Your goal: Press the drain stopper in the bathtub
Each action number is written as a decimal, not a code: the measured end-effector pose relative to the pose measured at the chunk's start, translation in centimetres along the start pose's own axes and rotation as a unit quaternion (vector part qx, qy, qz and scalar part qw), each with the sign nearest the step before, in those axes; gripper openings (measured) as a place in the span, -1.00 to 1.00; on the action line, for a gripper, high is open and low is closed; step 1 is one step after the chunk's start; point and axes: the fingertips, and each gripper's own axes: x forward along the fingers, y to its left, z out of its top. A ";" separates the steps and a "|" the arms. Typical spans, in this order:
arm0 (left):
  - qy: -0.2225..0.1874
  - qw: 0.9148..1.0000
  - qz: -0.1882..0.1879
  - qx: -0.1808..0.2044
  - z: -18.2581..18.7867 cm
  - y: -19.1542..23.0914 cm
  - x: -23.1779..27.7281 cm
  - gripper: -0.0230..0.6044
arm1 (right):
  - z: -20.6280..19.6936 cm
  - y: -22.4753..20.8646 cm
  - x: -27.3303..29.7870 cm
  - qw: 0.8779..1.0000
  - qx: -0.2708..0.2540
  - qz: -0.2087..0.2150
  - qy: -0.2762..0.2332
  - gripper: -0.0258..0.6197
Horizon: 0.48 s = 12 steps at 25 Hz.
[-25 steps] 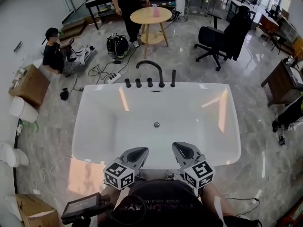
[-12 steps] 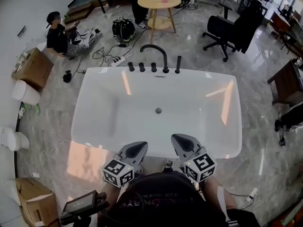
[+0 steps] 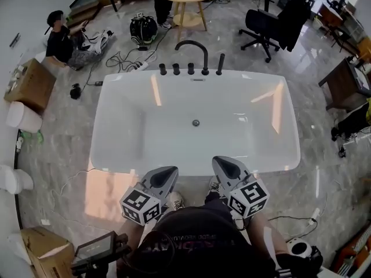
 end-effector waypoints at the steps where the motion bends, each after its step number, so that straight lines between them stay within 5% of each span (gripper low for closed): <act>1: 0.001 1.000 -0.005 0.000 -0.3 0.2 -0.7 -0.92 | -0.4 0.8 -0.1 1.000 0.001 -0.007 -0.001 -0.87; 12: 0.022 0.999 -0.041 0.003 -3.5 0.2 -4.4 -0.92 | -3.5 6.0 -1.3 0.999 0.014 -0.041 -0.001 -0.87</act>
